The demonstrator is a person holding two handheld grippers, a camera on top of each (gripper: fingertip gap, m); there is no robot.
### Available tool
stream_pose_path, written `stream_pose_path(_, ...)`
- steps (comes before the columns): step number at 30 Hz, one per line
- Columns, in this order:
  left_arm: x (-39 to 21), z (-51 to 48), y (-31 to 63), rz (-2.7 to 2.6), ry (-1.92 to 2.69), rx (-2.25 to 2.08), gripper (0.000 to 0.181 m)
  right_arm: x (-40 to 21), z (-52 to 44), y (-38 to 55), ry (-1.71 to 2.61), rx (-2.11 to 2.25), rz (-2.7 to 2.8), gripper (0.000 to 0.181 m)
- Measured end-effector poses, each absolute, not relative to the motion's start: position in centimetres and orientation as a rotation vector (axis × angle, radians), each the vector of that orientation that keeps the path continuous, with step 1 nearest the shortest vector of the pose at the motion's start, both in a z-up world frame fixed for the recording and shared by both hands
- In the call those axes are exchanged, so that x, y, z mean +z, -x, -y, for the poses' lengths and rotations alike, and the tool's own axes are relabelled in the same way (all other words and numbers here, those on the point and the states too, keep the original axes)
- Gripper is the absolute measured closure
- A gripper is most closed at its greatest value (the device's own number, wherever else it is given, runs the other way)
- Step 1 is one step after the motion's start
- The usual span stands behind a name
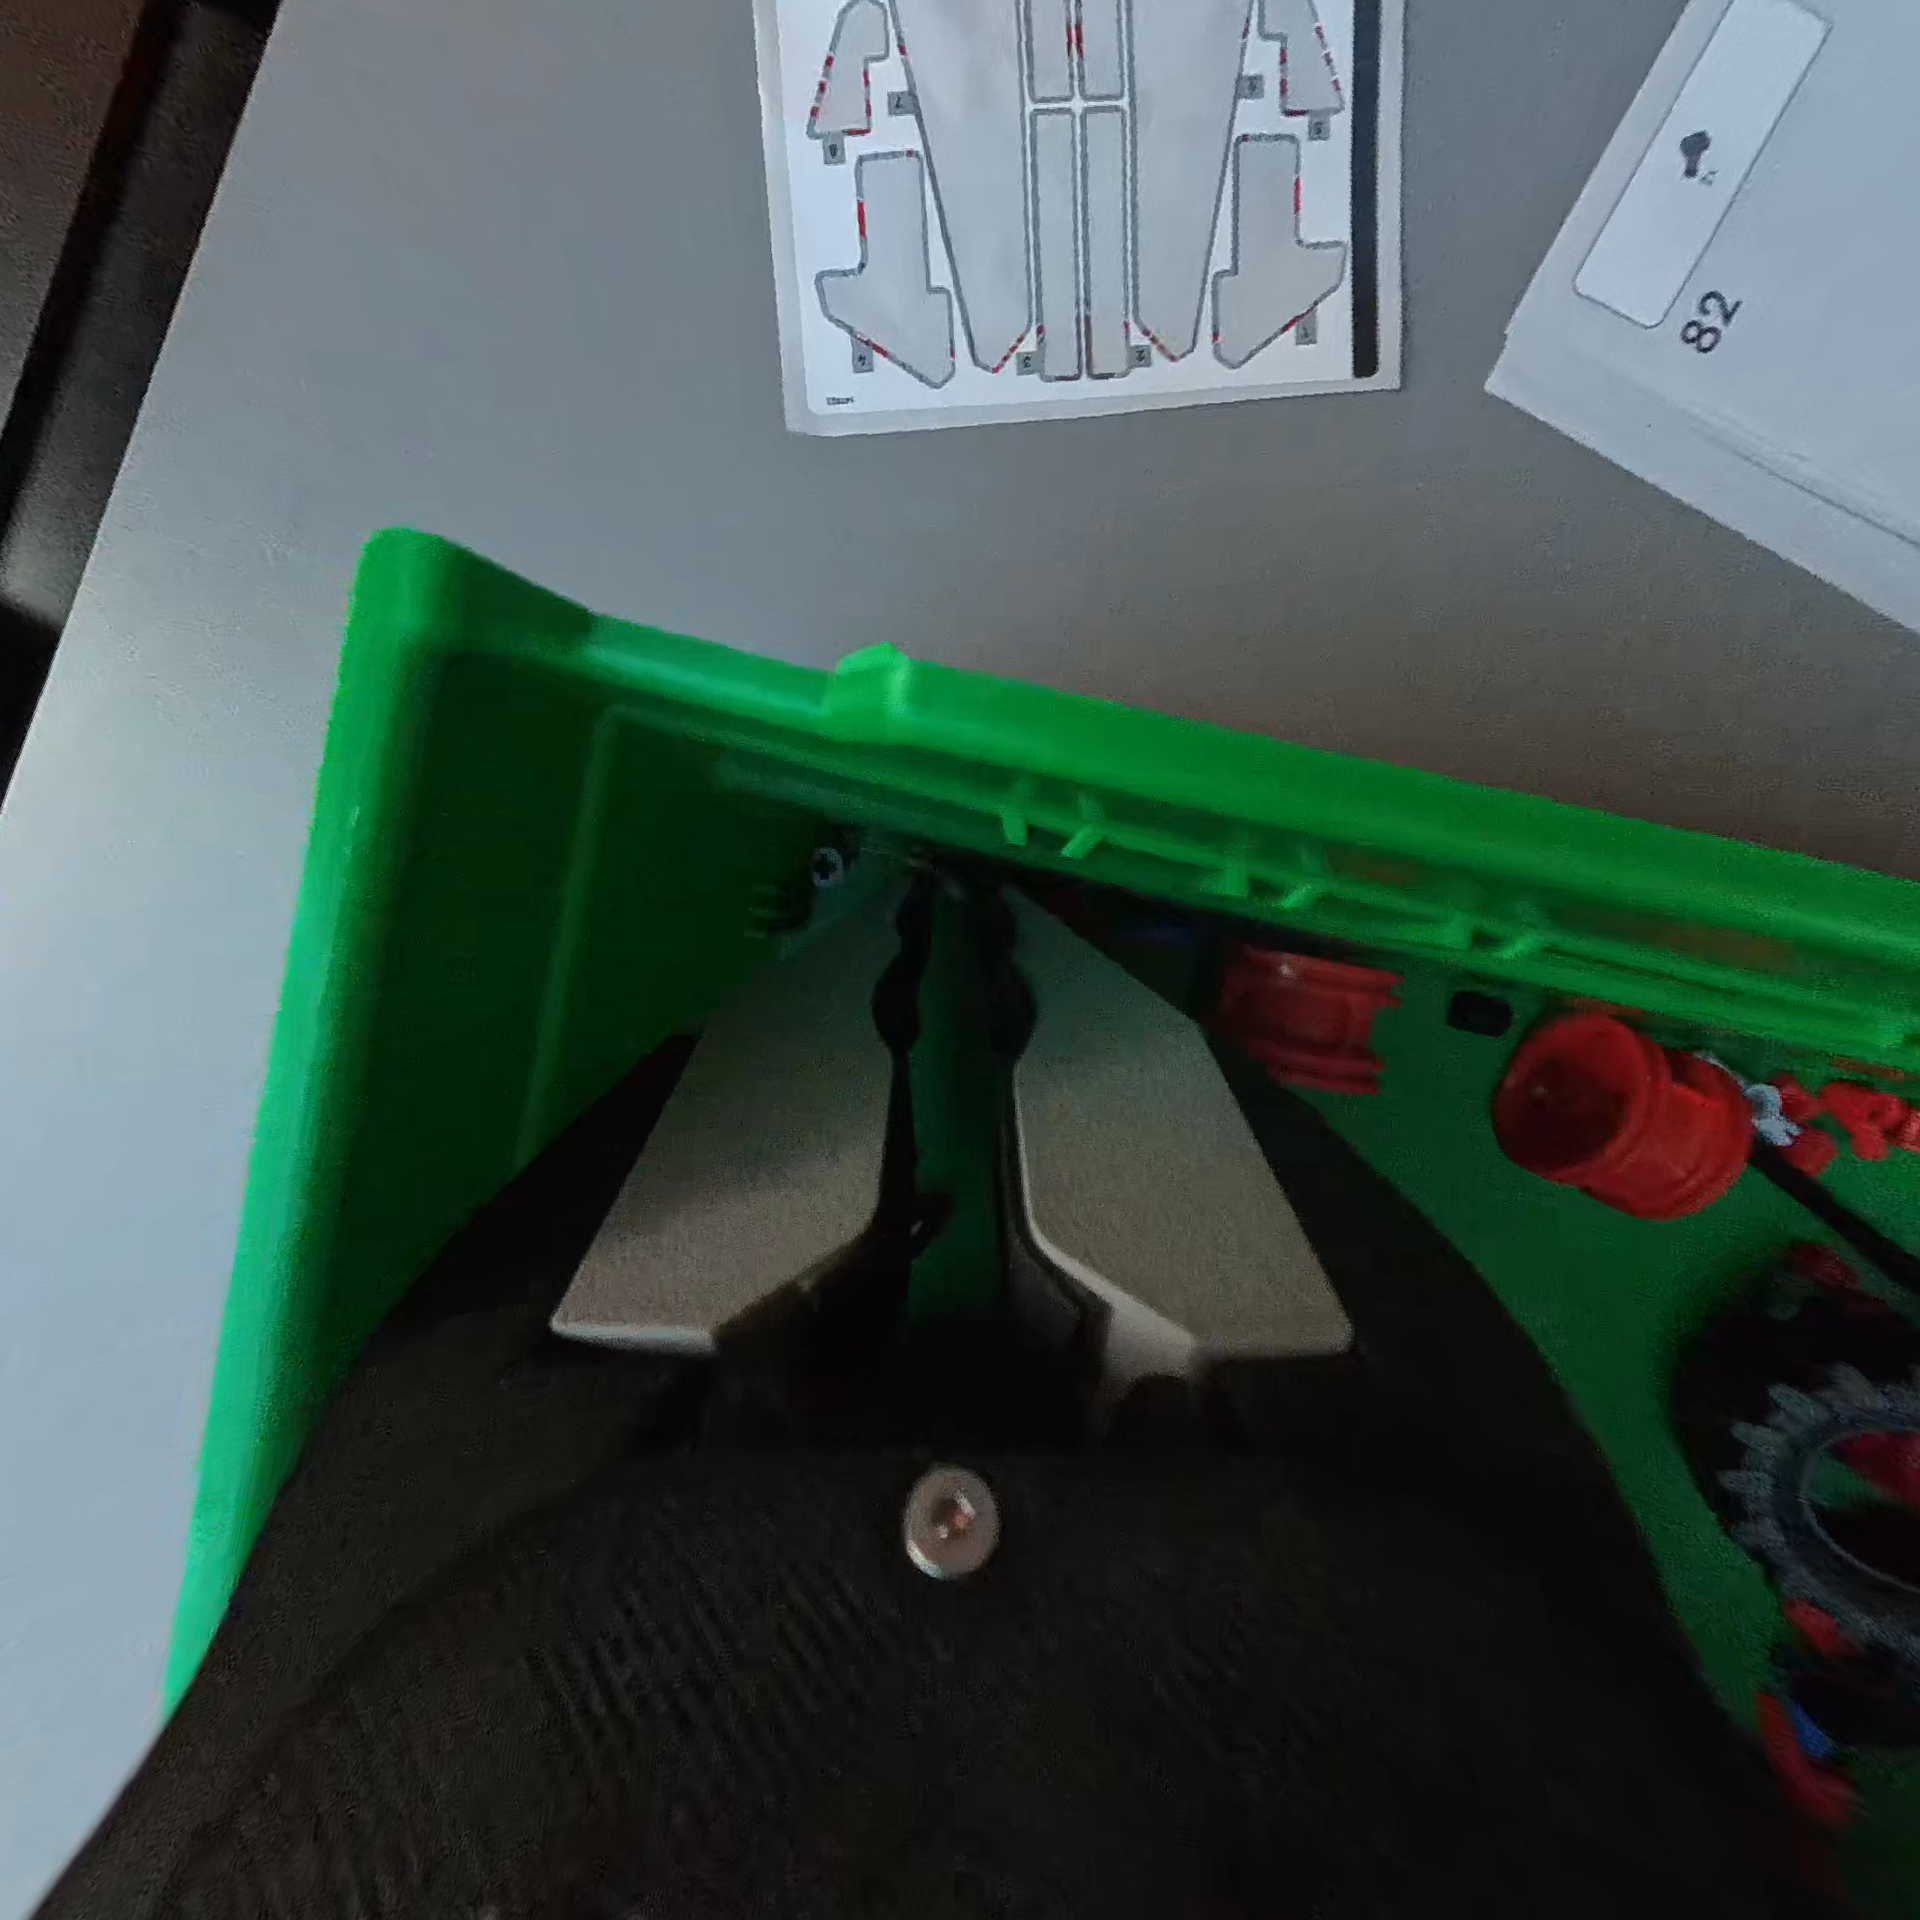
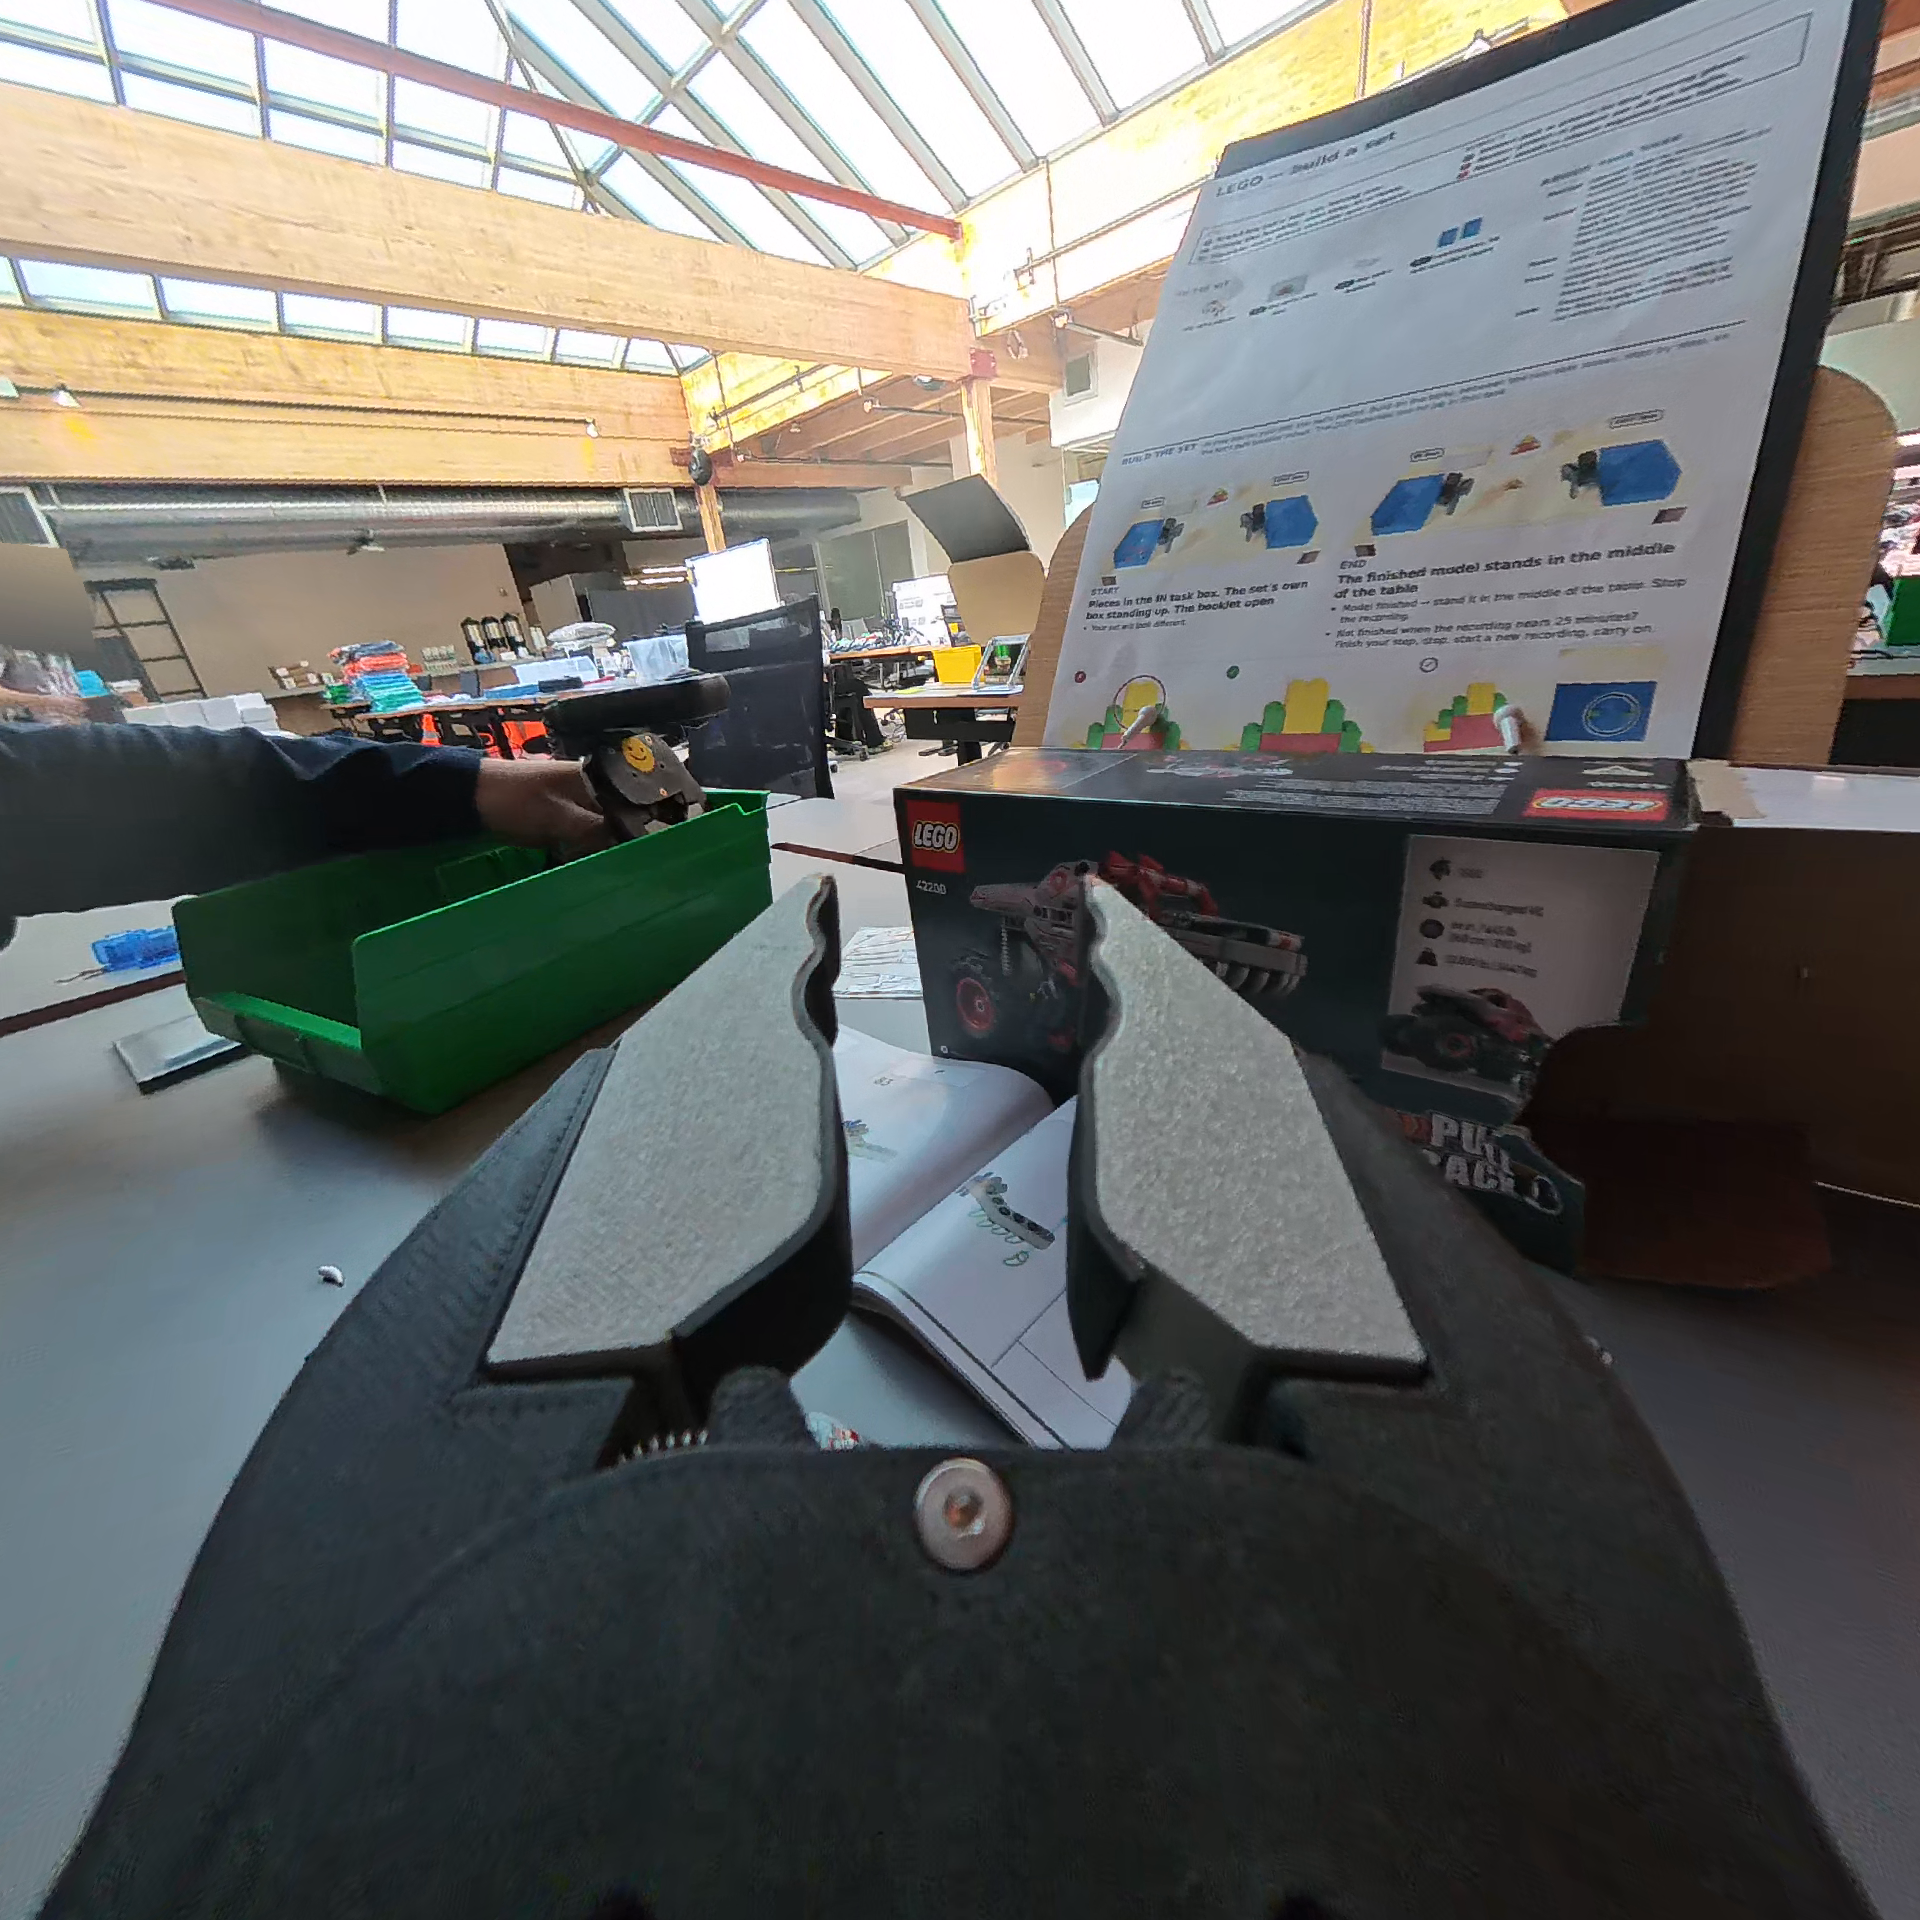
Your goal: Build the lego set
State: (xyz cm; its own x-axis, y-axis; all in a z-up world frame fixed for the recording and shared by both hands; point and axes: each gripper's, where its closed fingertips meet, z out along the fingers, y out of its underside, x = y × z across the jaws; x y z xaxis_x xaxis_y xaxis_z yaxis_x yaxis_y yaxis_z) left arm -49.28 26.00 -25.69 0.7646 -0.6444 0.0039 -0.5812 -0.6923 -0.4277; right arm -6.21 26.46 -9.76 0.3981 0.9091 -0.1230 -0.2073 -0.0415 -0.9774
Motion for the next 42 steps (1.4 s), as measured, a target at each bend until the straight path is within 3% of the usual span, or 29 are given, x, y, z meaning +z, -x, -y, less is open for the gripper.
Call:
stream_pose_path(12, -25.7, -25.4, 50.4, -1.068, 2.524, -0.125, 0.181, -9.5, -26.4, 6.0, 1.286, 1.054, 0.705, 0.141)
stream_pose_path(18, -25.6, -25.8, 50.0, -1.137, 2.451, -0.084, 0.17, -9.4, -26.2, 6.1, 1.282, 1.053, 0.712, 0.141)
stream_pose_path(22, -25.3, -25.0, 49.3, -1.336, 2.358, -0.122, 0.153, -9.4, -26.2, 6.0, 1.282, 1.066, 0.709, 0.141)
stream_pose_path(42, -25.5, -25.8, 49.0, -1.595, 2.292, -0.096, 0.159, -10.2, -26.2, 6.8, 1.31, 1.07, 0.746, 0.142)
